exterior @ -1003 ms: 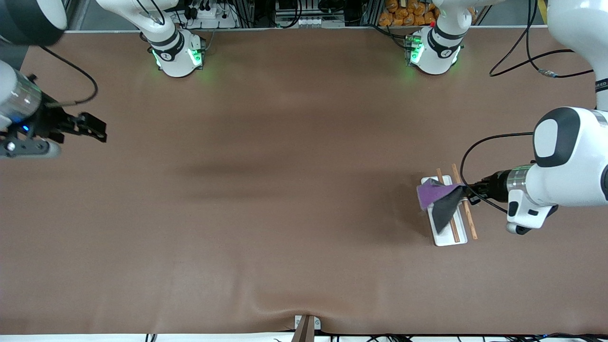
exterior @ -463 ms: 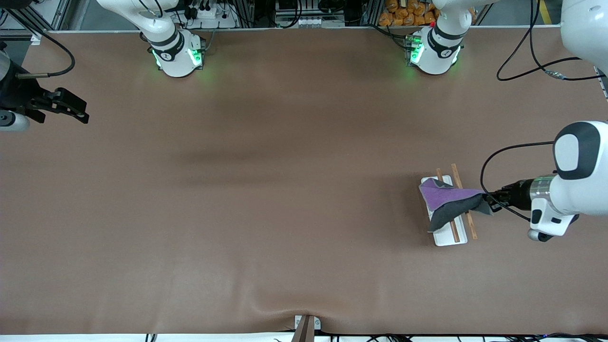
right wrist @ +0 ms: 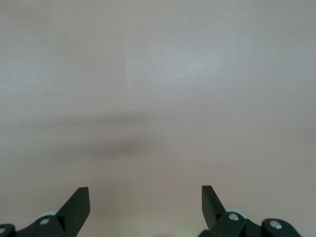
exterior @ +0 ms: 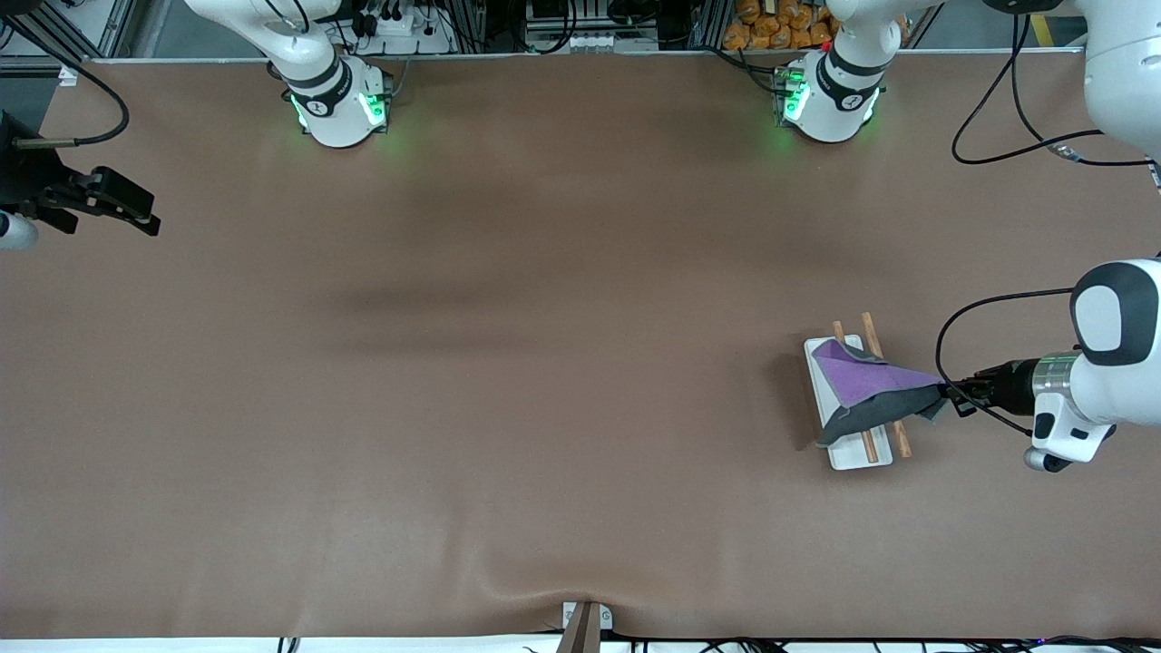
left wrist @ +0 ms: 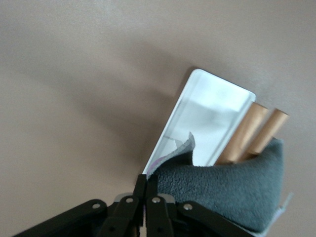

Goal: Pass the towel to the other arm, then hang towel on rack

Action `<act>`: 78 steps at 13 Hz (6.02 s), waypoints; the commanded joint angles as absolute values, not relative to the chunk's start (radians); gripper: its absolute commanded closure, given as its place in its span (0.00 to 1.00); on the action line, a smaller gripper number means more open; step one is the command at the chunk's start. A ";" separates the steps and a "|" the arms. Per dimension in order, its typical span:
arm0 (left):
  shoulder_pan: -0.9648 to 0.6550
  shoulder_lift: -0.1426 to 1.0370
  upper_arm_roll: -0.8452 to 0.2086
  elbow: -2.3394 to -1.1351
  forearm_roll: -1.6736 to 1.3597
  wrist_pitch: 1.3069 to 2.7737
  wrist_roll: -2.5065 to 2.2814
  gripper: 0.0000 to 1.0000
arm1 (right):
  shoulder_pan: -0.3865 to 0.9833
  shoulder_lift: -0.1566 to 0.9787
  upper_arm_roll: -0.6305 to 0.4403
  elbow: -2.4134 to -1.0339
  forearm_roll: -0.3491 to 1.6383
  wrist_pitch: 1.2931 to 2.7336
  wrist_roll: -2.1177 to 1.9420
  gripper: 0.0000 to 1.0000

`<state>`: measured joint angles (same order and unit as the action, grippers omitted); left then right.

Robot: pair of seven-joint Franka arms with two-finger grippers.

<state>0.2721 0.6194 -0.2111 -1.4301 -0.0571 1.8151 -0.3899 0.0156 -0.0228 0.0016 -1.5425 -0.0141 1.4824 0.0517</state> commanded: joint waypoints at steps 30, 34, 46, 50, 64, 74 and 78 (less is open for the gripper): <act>0.304 0.186 -0.385 -1.417 0.024 1.631 -0.261 0.00 | -0.075 -0.005 0.012 -1.543 0.029 1.528 0.055 0.00; 0.302 0.184 -0.399 -1.419 0.026 1.629 -0.262 0.00 | -0.080 -0.006 0.012 -1.543 0.029 1.526 0.055 0.00; 0.304 0.184 -0.414 -1.417 0.048 1.612 -0.268 0.00 | -0.081 -0.008 0.011 -1.536 0.028 1.526 0.041 0.00; 0.302 0.186 -0.414 -1.416 0.048 1.614 -0.272 0.00 | -0.080 -0.008 0.011 -1.536 0.029 1.528 0.051 0.00; 0.305 0.178 -0.414 -1.417 0.048 1.580 -0.272 0.00 | -0.081 -0.006 0.011 -1.536 0.029 1.528 0.055 0.00; 0.305 0.176 -0.413 -1.416 0.048 1.580 -0.264 0.00 | -0.083 -0.006 0.011 -1.536 0.032 1.529 0.055 0.00; 0.311 0.161 -0.408 -1.416 0.048 1.580 -0.261 0.00 | -0.083 -0.006 0.011 -1.536 0.032 1.529 0.055 0.00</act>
